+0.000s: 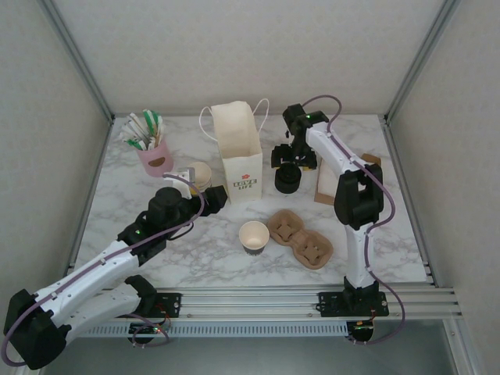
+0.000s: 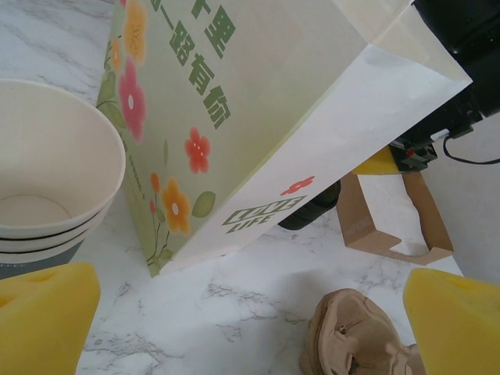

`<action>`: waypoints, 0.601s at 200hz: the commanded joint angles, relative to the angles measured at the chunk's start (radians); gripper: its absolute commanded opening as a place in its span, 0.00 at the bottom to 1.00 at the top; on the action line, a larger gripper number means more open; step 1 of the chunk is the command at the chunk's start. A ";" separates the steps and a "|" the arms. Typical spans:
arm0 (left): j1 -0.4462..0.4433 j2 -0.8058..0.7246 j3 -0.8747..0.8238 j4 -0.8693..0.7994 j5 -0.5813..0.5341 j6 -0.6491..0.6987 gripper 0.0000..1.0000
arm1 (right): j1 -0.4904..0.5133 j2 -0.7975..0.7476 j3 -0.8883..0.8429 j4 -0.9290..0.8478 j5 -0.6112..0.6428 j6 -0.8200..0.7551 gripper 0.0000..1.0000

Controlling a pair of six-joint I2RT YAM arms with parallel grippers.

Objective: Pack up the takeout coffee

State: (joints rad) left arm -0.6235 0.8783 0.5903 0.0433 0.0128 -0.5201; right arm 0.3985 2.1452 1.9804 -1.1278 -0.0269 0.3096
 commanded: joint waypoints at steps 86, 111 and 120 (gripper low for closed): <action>0.011 -0.014 -0.002 0.033 0.019 -0.006 1.00 | 0.031 0.092 0.092 -0.087 0.035 -0.007 0.91; 0.011 -0.018 0.001 0.029 0.016 -0.006 1.00 | 0.033 0.109 0.110 -0.100 0.049 -0.004 0.89; 0.011 -0.021 0.000 0.026 0.015 -0.006 1.00 | 0.033 0.112 0.117 -0.105 0.058 -0.003 0.89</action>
State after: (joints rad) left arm -0.6197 0.8776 0.5903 0.0498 0.0166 -0.5205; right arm 0.4259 2.2280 2.0583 -1.1862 -0.0074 0.3084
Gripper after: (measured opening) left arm 0.995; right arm 0.893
